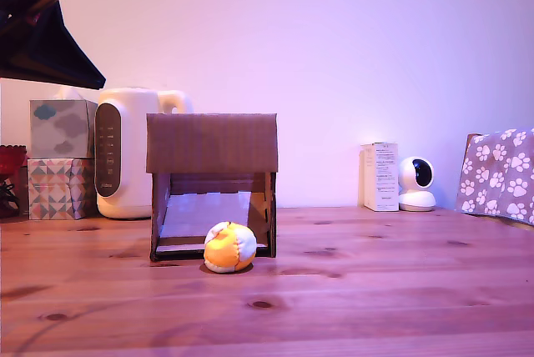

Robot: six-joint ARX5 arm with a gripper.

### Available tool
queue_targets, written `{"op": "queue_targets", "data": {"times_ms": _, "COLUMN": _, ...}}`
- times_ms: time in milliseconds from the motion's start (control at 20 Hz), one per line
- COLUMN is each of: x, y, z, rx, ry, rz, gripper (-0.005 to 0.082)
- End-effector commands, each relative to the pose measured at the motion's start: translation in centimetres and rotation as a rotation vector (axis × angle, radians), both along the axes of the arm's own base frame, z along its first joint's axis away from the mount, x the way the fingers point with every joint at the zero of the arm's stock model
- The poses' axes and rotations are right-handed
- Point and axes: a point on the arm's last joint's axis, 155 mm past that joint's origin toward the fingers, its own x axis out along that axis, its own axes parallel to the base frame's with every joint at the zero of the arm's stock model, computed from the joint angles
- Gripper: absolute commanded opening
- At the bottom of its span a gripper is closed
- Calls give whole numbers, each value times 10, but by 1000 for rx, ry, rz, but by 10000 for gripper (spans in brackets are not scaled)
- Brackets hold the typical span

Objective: Drop the footbag into the cardboard dice tower

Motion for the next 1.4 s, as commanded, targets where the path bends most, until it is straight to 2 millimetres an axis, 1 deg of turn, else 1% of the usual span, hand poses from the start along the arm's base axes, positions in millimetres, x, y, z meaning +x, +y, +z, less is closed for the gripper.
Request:
{"op": "queue_targets", "data": {"times_ms": 0, "x": -2, "y": -1, "z": -6, "rx": 1, "ry": 14, "rz": -4, "gripper": -24}}
{"op": "queue_targets", "data": {"times_ms": 250, "x": -2, "y": -2, "z": -7, "rx": -2, "ry": 20, "rz": -5, "gripper": -24}}
{"op": "queue_targets", "data": {"times_ms": 300, "x": -4, "y": -4, "z": -6, "rx": -15, "ry": 24, "rz": -16, "gripper": -24}}
{"op": "queue_targets", "data": {"times_ms": 350, "x": -6, "y": -9, "z": -4, "rx": -27, "ry": 24, "rz": -39, "gripper": -24}}
{"op": "queue_targets", "data": {"times_ms": 500, "x": -17, "y": -33, "z": -5, "rx": -53, "ry": 37, "rz": -144, "gripper": -24}}
{"op": "queue_targets", "data": {"times_ms": 600, "x": -24, "y": -53, "z": -14, "rx": -51, "ry": 55, "rz": -207, "gripper": -24}}
{"op": "queue_targets", "data": {"times_ms": 750, "x": -36, "y": -90, "z": -27, "rx": -51, "ry": 68, "rz": -315, "gripper": -24}}
{"op": "queue_targets", "data": {"times_ms": 800, "x": -38, "y": -99, "z": -31, "rx": -56, "ry": 76, "rz": -327, "gripper": -24}}
{"op": "queue_targets", "data": {"times_ms": 850, "x": -35, "y": -106, "z": -38, "rx": -48, "ry": 80, "rz": -313, "gripper": -24}}
{"op": "queue_targets", "data": {"times_ms": 900, "x": -31, "y": -110, "z": -46, "rx": -48, "ry": 103, "rz": -272, "gripper": -24}}
{"op": "queue_targets", "data": {"times_ms": 950, "x": -19, "y": -106, "z": -57, "rx": -53, "ry": 138, "rz": -159, "gripper": -24}}
{"op": "queue_targets", "data": {"times_ms": 1000, "x": -11, "y": -103, "z": -66, "rx": -52, "ry": 155, "rz": -83, "gripper": -24}}
{"op": "queue_targets", "data": {"times_ms": 1100, "x": -9, "y": -108, "z": -83, "rx": -30, "ry": 174, "rz": -59, "gripper": -24}}
{"op": "queue_targets", "data": {"times_ms": 1200, "x": -11, "y": -115, "z": -94, "rx": -18, "ry": 189, "rz": -74, "gripper": -20}}
{"op": "queue_targets", "data": {"times_ms": 1250, "x": -12, "y": -117, "z": -98, "rx": -12, "ry": 197, "rz": -80, "gripper": 26}}
{"op": "queue_targets", "data": {"times_ms": 1300, "x": -13, "y": -118, "z": -98, "rx": -11, "ry": 199, "rz": -82, "gripper": 134}}
{"op": "queue_targets", "data": {"times_ms": 1350, "x": -14, "y": -118, "z": -99, "rx": -12, "ry": 200, "rz": -82, "gripper": 326}}
